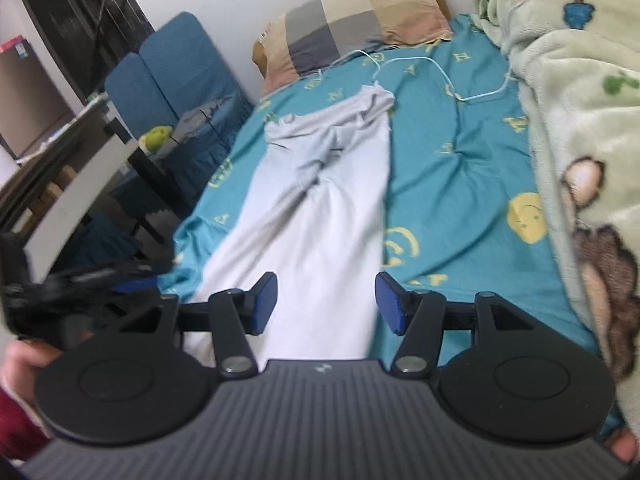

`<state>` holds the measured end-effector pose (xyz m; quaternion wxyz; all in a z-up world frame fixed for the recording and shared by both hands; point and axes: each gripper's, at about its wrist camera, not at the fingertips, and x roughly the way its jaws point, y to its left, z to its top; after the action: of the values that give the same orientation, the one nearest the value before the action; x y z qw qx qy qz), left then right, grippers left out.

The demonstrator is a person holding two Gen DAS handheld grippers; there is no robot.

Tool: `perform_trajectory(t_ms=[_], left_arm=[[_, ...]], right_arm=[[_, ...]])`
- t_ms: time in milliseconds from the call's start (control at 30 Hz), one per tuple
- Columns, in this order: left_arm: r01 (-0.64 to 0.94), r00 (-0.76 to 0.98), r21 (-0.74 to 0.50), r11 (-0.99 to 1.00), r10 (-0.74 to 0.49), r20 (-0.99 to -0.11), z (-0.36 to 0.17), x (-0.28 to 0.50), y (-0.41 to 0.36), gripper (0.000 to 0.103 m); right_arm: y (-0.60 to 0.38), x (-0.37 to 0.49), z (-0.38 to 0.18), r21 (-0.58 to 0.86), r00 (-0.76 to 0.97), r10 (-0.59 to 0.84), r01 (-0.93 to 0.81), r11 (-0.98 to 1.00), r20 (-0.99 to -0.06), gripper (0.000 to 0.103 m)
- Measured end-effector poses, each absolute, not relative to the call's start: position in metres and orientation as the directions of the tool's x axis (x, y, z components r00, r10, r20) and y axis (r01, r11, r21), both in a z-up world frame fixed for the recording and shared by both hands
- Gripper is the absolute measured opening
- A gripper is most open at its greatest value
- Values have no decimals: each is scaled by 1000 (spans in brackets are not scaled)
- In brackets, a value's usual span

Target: Fold clothes

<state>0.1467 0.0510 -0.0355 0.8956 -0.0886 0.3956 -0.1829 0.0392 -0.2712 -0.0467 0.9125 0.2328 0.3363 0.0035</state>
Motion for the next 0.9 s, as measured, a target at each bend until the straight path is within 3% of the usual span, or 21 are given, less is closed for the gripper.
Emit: perform_trajectory(t_ms=[100,267,433,533,633,733,767,900], left_arm=[[198,603,-263,944,-329,-727,-32,139,75,64],[175,540,-94,980,-176,-823,-42,139,113,64],[158,358,-200,967,-245,-901,-68,151,135,65],[204,288,-185,961,-239,-927,-81,154,120,63],[245,237,-132,960,-192,-952,-97,155,98,54],[290,237,-42,956,-114,-965,-108,153,78,26],[310,254,-6,951,-89,-963,-106,150,73,9],[394,351,50,918,-100,-931,-69,126,63,5]], right_arm=[[-271,42,-50,441,766,184,142,886,-616,58],[-270,47,-56,463,752,218,129,877,-622,58],[-270,51,-60,478,740,240,125,869,-629,58],[-270,53,-62,483,734,245,128,866,-634,58],[-270,55,-64,487,727,250,131,864,-639,58],[-271,56,-67,491,721,255,134,861,-644,58],[-271,57,-67,492,719,257,135,860,-646,58],[-271,59,-70,497,710,263,140,856,-653,58]])
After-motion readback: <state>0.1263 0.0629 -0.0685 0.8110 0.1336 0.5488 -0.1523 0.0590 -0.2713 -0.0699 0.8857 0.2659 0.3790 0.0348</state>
